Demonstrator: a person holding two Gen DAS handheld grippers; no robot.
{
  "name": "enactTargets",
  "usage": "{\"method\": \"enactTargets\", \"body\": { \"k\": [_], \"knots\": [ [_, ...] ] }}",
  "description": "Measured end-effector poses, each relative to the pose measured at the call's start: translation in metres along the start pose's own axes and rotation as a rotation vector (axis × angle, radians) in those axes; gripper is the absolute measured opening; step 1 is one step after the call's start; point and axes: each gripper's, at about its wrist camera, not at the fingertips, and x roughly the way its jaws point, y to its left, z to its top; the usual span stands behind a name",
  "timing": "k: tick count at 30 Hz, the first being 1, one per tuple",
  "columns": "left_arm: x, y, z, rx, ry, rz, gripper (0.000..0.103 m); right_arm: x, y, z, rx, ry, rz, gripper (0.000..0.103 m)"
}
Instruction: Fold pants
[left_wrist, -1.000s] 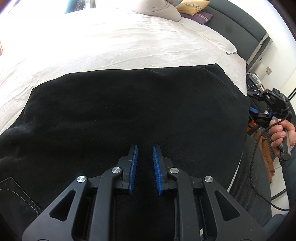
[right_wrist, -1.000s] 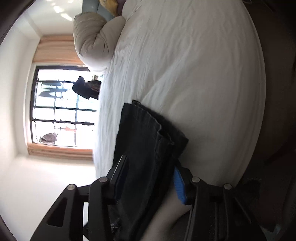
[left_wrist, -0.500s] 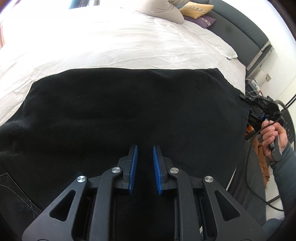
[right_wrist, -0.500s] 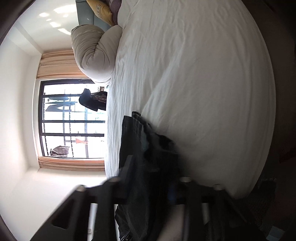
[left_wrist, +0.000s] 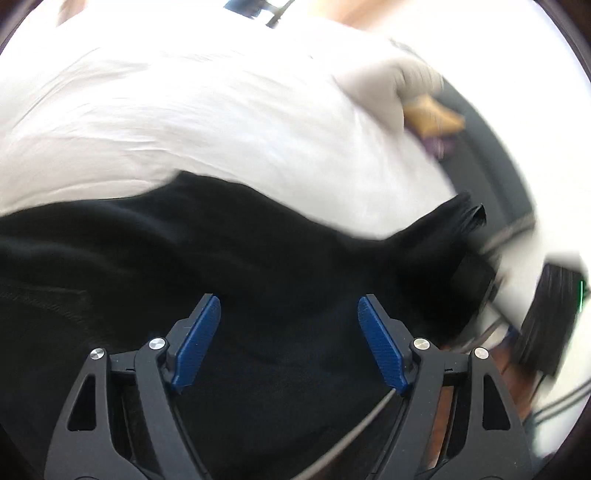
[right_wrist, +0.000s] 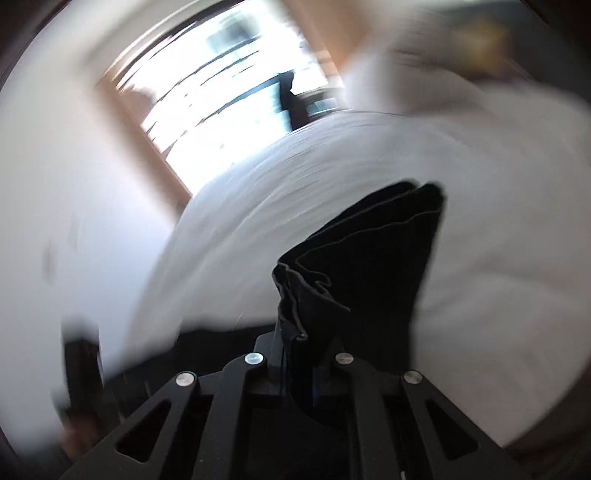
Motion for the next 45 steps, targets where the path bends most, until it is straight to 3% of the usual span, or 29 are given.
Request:
{"method": "enactTargets", "body": {
  "k": [2,3,7,13,18,22,30,35,38,40,42,45],
  "knots": [
    [-0.011,0.017,0.003,-0.077,0.005,-0.055,0.076,0.028,0.077,-0.024,-0.279,0.109,0.047,0.01],
    [-0.015,0.023,0.003,-0.103,0.005,-0.078,0.076,0.04,0.096,-0.035,-0.332,0.148,0.066,0.01],
    [-0.018,0.044,-0.006,-0.188,0.057,-0.12,0.076,0.073,0.123,-0.062,-0.342,0.236,0.055,0.01],
    [0.002,0.054,-0.016,-0.272,0.123,-0.192,0.076,0.07,0.144,-0.065,-0.403,0.205,0.017,0.01],
    [0.014,0.067,-0.019,-0.32,0.154,-0.247,0.075,0.07,0.159,-0.071,-0.444,0.216,0.037,0.01],
    [0.01,0.07,-0.022,-0.296,0.156,-0.224,0.059,0.076,0.171,-0.082,-0.475,0.242,0.054,0.01],
    [-0.006,0.082,-0.013,-0.277,0.124,-0.152,0.059,0.095,0.171,-0.092,-0.445,0.286,0.066,0.012],
    [-0.022,0.071,-0.014,-0.214,0.102,-0.078,0.06,0.112,0.16,-0.098,-0.408,0.323,0.086,0.015],
    [-0.04,0.06,-0.012,-0.146,0.056,-0.005,0.061,0.117,0.158,-0.098,-0.406,0.319,0.109,0.027],
    [-0.051,0.047,-0.005,-0.089,0.003,0.033,0.061,0.118,0.155,-0.098,-0.374,0.355,0.171,0.055],
    [-0.058,0.03,0.003,-0.011,-0.04,0.05,0.061,0.108,0.149,-0.092,-0.322,0.384,0.288,0.061],
    [-0.05,0.008,0.012,0.076,-0.033,0.024,0.061,0.082,0.126,-0.072,-0.258,0.356,0.404,0.061]
  ]
}}
